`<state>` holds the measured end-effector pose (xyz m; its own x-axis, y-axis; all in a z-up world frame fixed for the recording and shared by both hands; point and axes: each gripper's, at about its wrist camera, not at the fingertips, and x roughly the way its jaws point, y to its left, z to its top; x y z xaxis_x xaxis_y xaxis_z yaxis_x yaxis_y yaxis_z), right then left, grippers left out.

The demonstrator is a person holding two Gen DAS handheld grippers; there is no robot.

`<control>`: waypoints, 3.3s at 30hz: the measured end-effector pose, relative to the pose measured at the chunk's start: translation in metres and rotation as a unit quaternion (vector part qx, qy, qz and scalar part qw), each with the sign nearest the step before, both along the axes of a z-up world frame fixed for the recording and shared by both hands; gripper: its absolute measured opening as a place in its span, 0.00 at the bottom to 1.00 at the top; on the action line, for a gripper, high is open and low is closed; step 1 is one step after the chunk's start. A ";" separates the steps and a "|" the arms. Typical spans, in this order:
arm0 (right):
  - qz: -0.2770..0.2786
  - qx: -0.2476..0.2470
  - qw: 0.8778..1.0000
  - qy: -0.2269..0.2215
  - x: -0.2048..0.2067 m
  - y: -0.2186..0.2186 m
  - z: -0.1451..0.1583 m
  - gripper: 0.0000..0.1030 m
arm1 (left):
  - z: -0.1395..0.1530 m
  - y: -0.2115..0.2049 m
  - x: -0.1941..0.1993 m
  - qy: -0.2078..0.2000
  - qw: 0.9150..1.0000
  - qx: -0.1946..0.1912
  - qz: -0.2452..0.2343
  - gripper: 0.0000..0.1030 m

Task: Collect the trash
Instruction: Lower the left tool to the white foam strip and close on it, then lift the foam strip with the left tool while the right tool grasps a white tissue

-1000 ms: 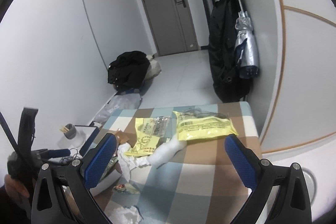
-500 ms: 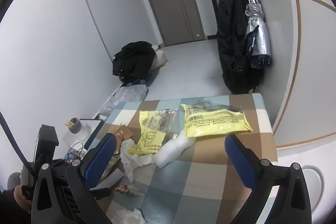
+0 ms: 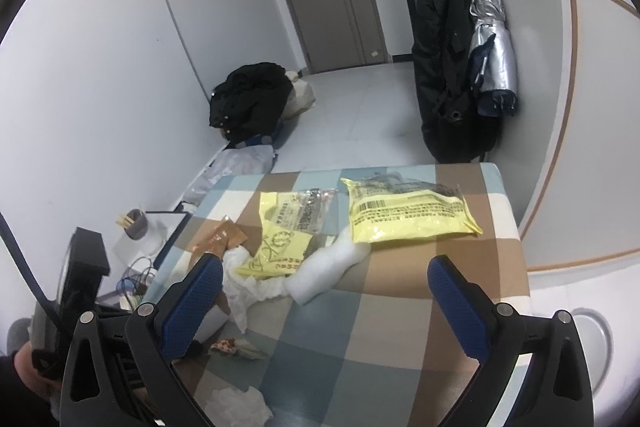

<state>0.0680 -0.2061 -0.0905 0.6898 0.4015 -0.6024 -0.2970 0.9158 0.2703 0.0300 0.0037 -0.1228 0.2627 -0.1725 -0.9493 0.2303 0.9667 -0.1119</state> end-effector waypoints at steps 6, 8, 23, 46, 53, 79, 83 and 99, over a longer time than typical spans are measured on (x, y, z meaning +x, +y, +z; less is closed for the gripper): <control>0.009 -0.009 1.000 -0.004 -0.007 0.001 0.002 1.00 | -0.002 0.009 -0.007 0.019 0.999 -0.019 0.018 0.09; 0.005 -0.002 1.000 -0.002 -0.010 -0.003 0.003 1.00 | -0.001 0.009 -0.011 0.020 0.999 -0.023 0.023 0.08; 0.009 0.007 1.000 0.009 -0.043 -0.023 -0.001 0.93 | 0.035 0.011 -0.023 -0.024 0.993 -0.107 0.037 0.08; 0.199 -0.125 0.971 0.053 -0.090 0.084 -0.052 0.72 | 0.078 0.046 -0.030 -0.146 0.973 -0.169 0.064 0.08; 0.210 -0.175 0.960 0.055 -0.090 0.102 -0.069 0.62 | 0.082 0.052 -0.031 -0.149 0.970 -0.178 0.067 0.08; 0.182 -0.152 0.969 0.069 -0.085 0.083 -0.058 0.09 | 0.090 0.037 -0.033 -0.162 0.971 -0.168 0.052 0.08; 0.169 -0.140 0.975 0.047 -0.088 0.066 -0.036 0.09 | 0.097 0.028 -0.036 -0.169 0.972 -0.159 0.046 0.09; 0.050 -0.017 0.998 -0.044 -0.101 -0.069 0.089 0.09 | 0.146 -0.067 -0.038 -0.178 0.962 -0.206 -0.004 0.09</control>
